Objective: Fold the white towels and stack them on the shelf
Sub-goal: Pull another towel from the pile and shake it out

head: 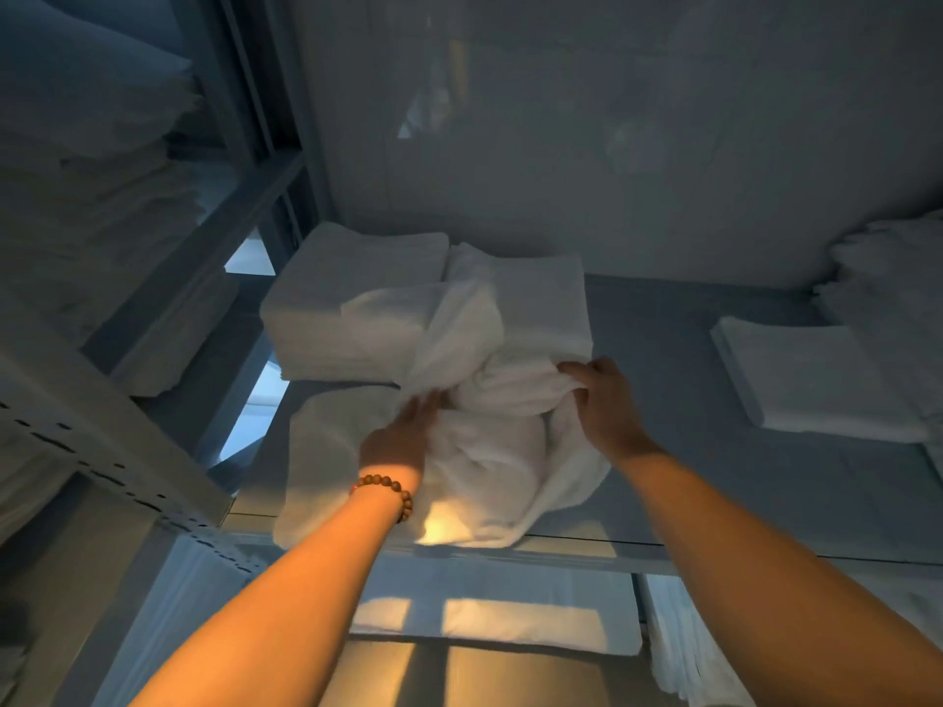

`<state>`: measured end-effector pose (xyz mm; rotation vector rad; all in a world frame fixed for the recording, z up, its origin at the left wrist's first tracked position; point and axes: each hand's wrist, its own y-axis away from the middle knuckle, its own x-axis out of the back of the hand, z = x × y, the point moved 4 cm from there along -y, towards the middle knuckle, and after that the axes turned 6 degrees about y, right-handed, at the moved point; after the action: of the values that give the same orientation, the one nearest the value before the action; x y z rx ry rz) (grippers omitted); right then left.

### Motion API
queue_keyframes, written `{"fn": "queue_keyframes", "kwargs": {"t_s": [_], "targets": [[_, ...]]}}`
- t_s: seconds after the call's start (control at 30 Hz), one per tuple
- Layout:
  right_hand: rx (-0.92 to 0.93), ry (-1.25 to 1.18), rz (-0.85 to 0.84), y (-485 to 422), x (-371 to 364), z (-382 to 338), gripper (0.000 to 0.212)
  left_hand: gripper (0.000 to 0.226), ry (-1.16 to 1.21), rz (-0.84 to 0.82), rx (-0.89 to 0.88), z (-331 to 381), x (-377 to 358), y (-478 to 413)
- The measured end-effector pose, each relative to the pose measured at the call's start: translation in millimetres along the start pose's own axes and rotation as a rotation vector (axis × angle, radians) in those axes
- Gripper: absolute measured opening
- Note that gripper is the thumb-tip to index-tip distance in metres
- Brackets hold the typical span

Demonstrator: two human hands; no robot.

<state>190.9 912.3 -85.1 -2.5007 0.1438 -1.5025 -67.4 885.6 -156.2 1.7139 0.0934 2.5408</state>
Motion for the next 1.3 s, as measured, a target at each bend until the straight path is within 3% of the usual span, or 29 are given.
{"fn": "queue_keyframes", "kwargs": {"t_s": [0.2, 0.47, 0.6, 0.77, 0.9, 0.97, 1.13, 1.2, 1.3], "targets": [[-0.005, 0.018, 0.153, -30.5, 49.9, 2.9, 0.037, 0.041, 0.143, 0.281, 0.118, -64.4, 49.9, -17.4], [-0.014, 0.064, 0.196, -24.1, 74.5, 12.8, 0.038, 0.039, 0.200, 0.091, 0.133, -60.4, 29.6, -15.0], [0.034, 0.016, 0.185, -20.3, 82.8, -2.8, 0.041, 0.075, 0.061, -0.157, 0.107, -31.2, 32.1, -14.4], [0.143, -0.104, 0.189, -19.3, 95.5, -29.1, 0.043, 0.103, 0.280, 0.053, -0.179, 75.1, 70.1, -16.8], [0.215, -0.221, 0.228, -27.9, 114.3, -46.7, 0.044, 0.121, 0.509, 0.056, -0.328, 156.8, 87.0, -25.8], [0.253, -0.295, 0.265, -32.9, 125.1, -53.6, 0.044, 0.109, 0.662, 0.118, -0.335, 174.7, 98.8, -37.7], [0.216, -0.459, 0.273, -41.1, 133.9, -37.4, 0.048, 0.025, 0.875, 0.342, -0.230, 181.9, 126.3, -54.9], [0.115, -0.560, 0.170, -38.9, 122.4, -21.5, 0.060, 0.015, 0.866, 0.403, -0.232, 188.1, 134.8, -56.2], [0.038, -0.663, 0.048, -28.4, 103.7, 2.6, 0.094, 0.017, 0.888, 0.436, -0.234, 207.8, 149.0, -58.0]]}}
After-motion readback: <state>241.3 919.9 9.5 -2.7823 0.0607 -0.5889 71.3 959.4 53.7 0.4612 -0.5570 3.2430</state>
